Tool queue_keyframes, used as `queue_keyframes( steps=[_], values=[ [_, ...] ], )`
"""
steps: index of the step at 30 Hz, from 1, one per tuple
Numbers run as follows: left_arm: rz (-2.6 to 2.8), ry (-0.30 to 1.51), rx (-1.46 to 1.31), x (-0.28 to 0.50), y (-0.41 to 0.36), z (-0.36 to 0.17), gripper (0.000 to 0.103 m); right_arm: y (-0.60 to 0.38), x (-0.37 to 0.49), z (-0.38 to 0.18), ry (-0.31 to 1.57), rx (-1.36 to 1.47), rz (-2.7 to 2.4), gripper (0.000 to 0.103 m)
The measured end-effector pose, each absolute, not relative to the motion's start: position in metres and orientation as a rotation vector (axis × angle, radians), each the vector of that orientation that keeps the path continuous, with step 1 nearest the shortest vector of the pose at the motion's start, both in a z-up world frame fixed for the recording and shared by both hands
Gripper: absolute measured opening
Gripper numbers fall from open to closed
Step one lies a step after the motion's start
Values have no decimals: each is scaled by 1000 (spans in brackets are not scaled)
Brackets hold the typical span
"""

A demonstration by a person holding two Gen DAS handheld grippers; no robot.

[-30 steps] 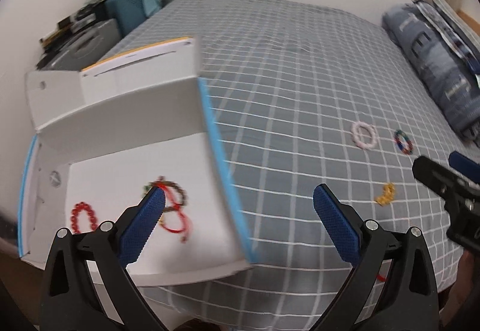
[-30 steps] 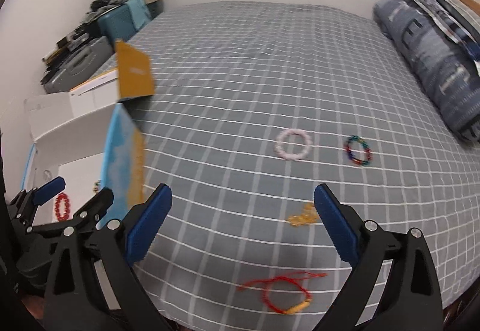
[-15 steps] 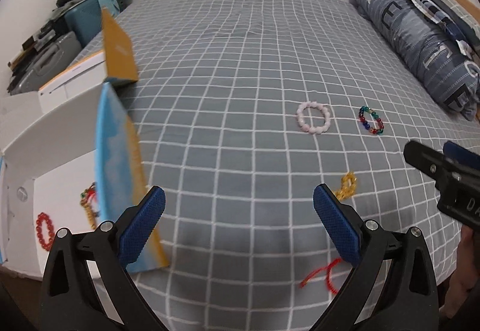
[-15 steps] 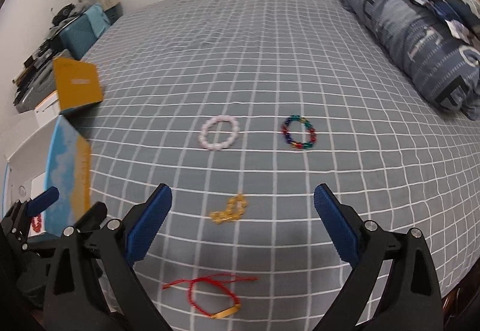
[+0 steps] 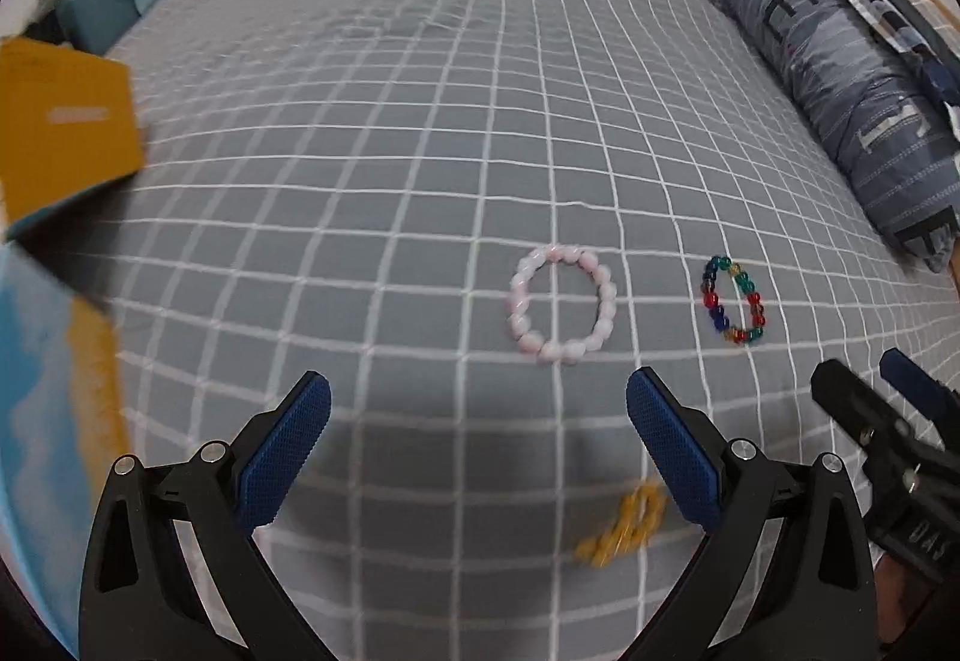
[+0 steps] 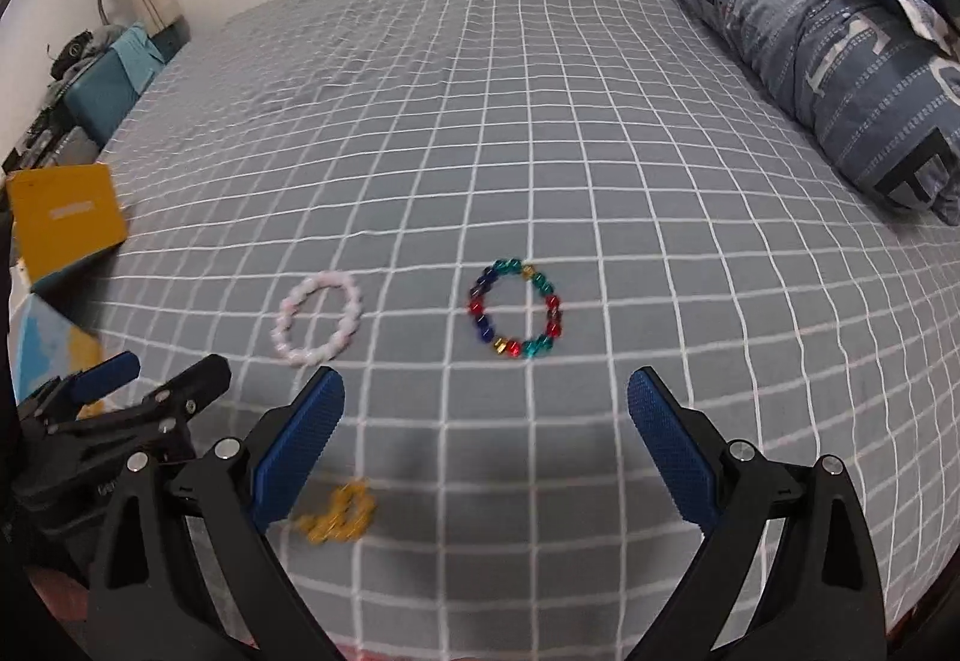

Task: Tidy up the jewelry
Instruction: 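Move both open tools back over the bed toward the pink and multicolour bracelets, then grasp the pink-white bead bracelet with the left tool while the right tool grasps the multicolour bracelet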

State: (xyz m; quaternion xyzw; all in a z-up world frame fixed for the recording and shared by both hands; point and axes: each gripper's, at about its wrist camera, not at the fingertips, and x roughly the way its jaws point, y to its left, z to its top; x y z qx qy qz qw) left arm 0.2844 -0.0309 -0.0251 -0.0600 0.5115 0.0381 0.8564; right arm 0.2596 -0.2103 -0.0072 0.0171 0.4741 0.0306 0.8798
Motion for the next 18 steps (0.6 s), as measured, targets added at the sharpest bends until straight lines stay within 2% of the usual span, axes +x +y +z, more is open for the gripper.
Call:
queue_keyframes(
  steps=[10,18],
  values=[
    [79,1074,-41,354,-45,-50,97,-220,316,-48,1005,0,67,92],
    [80,1136,-11,384,-47,-92,97,-225,345,-82,1052,5,71,92]
  ],
)
